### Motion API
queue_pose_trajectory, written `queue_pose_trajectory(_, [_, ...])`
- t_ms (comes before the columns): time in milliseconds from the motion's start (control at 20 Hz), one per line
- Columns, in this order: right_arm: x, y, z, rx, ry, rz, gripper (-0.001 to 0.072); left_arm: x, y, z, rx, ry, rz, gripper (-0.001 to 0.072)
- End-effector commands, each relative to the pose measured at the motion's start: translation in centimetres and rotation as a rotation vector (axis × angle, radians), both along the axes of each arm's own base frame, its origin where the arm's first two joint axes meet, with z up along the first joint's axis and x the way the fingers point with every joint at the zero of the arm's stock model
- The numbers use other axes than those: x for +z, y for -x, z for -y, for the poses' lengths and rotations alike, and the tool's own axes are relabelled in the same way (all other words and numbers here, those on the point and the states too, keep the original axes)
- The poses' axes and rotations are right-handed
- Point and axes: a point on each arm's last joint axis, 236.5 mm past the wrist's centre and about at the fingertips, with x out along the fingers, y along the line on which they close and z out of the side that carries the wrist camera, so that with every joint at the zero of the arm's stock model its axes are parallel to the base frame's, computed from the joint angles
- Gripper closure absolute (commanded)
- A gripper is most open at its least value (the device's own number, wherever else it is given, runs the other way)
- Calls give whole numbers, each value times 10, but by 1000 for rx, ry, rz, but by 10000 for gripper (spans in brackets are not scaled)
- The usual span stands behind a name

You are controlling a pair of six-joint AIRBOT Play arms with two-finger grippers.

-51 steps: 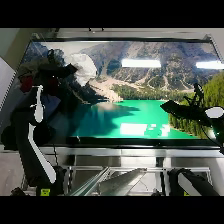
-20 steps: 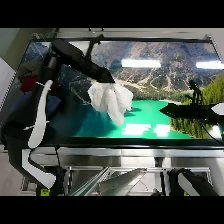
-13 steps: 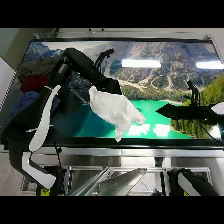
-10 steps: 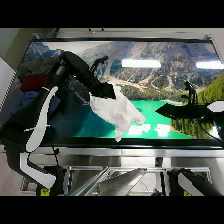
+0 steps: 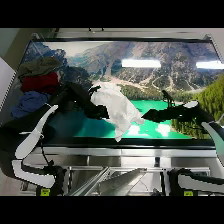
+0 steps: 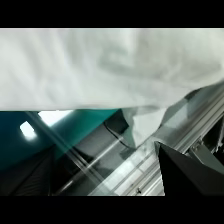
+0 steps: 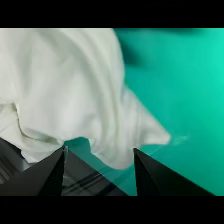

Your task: Fold the shirts.

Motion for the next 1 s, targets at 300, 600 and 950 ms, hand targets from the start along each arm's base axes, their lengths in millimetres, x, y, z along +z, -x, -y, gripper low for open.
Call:
queue_pose_trajectory(300, [12, -2, -86, 81, -93, 88, 229, -30, -87, -108, 334, -80, 158, 18])
queue_pose_trajectory(600, [17, -4, -87, 95, -98, 99, 228, -45, -123, -81, 267, -75, 220, 63])
queue_pose_trajectory(950, [13, 3, -84, 142, -79, 103, 133, -39, -136, -50, 162, -37, 198, 693])
